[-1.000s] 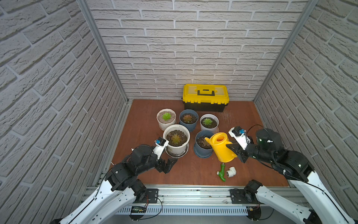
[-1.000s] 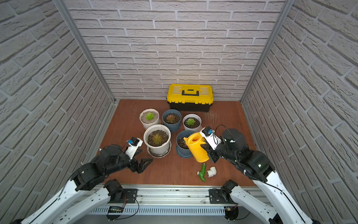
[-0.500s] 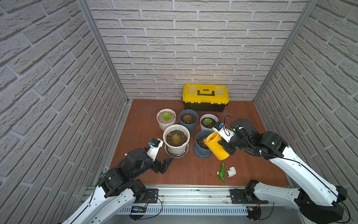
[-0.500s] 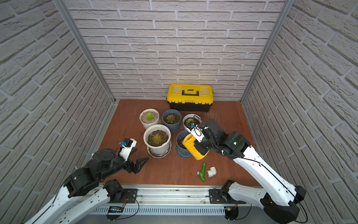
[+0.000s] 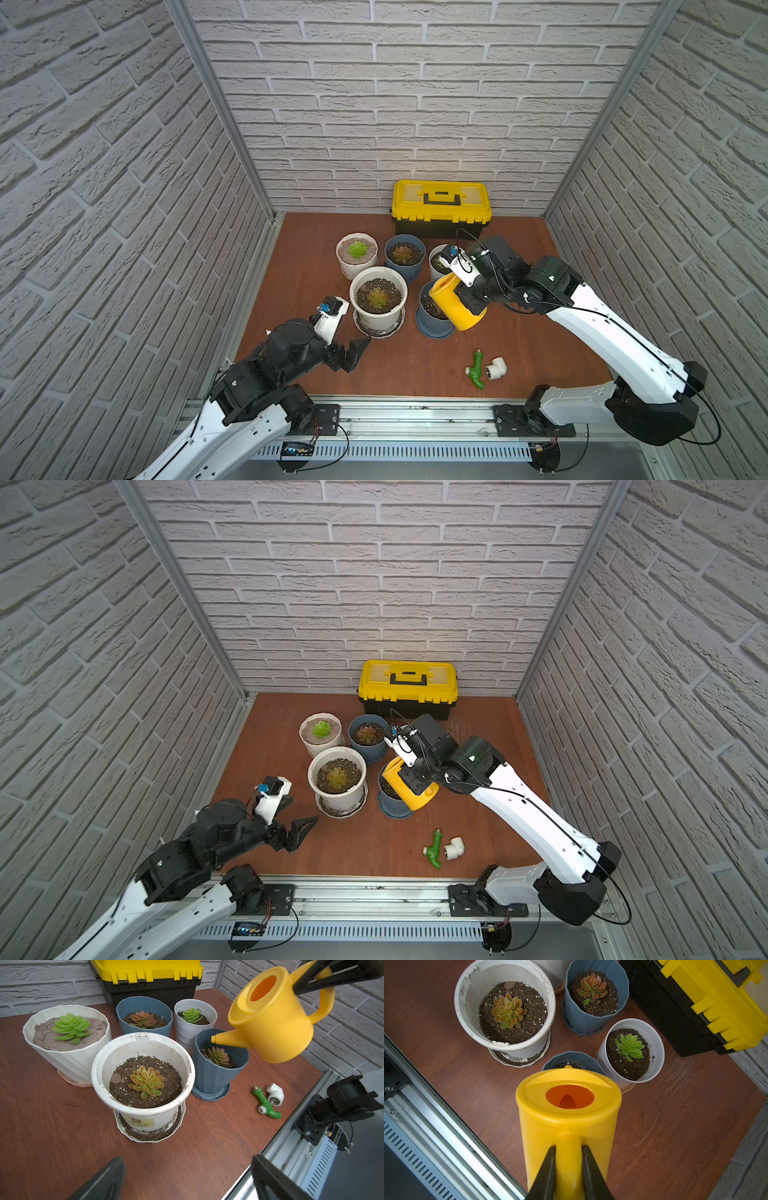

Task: Water the succulent around the soil edge
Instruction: Water the soil of the potted plant with water.

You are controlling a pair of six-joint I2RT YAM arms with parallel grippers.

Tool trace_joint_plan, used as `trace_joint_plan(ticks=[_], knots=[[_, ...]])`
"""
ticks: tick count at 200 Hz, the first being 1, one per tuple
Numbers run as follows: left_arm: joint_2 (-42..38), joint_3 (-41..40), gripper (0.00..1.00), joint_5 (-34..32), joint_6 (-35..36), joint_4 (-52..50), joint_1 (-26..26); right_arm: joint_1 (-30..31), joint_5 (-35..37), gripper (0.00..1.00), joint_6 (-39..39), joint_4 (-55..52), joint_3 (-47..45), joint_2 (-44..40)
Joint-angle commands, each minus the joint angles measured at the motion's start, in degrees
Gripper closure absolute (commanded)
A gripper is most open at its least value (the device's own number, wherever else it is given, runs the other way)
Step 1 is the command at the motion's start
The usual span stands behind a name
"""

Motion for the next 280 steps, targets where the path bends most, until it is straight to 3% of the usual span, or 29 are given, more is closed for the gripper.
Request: trace_joint_plan(ticks=[1,135,280], knots=[[-0.3,-0.1,0.02,-0.6,-0.1,0.8,-0.3,0.3,2.2,0.97,1.4,1.4,2.4,0.1],[-0.5,-0.1,0.02,-0.6,-0.1,0.9,-0.2,-2.5,10.5,0.97,2.3,-2.5,4.2,2.2],[0.8,-0.2,0.02,-0.9,-0.1,1.0,-0.2,-3.9,7.8,0.97,2.3,-8.6,2.1,-1.5]])
